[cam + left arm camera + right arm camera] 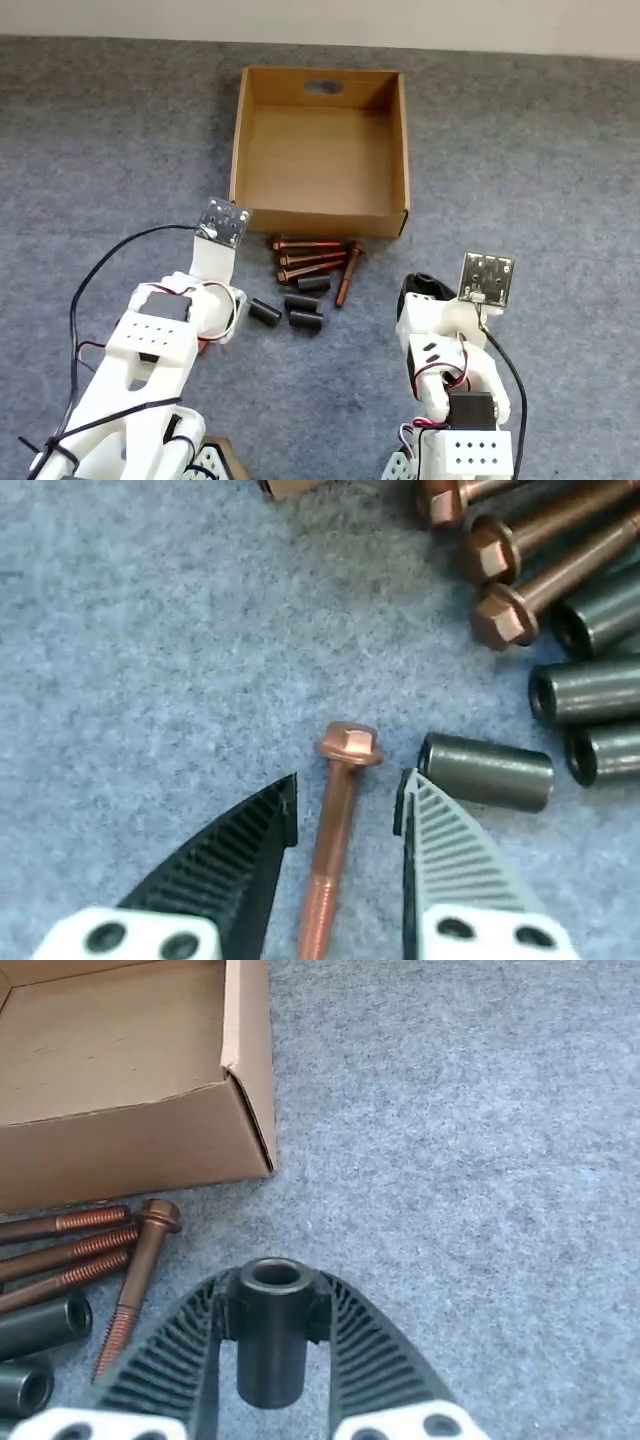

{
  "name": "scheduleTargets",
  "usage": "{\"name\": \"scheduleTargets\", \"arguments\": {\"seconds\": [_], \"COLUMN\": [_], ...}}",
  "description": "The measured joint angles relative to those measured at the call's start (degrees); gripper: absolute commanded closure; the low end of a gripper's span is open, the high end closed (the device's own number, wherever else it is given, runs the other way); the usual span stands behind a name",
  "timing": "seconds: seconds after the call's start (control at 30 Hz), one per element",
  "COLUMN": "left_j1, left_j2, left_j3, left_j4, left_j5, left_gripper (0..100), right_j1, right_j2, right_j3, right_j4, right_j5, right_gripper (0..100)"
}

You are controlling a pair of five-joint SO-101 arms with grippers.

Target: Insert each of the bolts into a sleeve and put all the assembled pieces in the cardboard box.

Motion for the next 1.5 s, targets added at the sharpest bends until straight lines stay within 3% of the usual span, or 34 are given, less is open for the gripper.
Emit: {"name": "scheduleTargets", "arguments": {"seconds": [0.3, 0.63, 0.8, 0.93, 1.23, 1.5], "left_j1": [-0.1, -0.1, 0.0, 0.4, 0.2, -0.1], "left_j2": [17.5, 32.5, 36.5, 39.6, 38.7, 24.0], "left_j3": [-7.8, -23.8, -26.7, -28.3, -32.9, -37.4], "left_j4": [0.3, 10.3, 11.5, 11.6, 14.9, 17.1], "left_j5": [-0.1, -0.1, 0.0, 0.2, 0.2, 0.1], "left_gripper": [84, 84, 99, 99, 99, 99], "right_j1": [0.0, 0.0, 0.0, 0.0, 0.0, 0.0], "right_j2": [0.0, 0.0, 0.0, 0.0, 0.0, 0.0], "right_j3": [0.0, 0.0, 0.0, 0.0, 0.3, 0.3], "right_j4": [0.0, 0.0, 0.0, 0.0, 0.0, 0.0], "right_j5": [0.0, 0.0, 0.0, 0.0, 0.0, 0.0], "right_gripper": [99.2, 99.2, 99.2, 99.2, 99.2, 99.2]}}
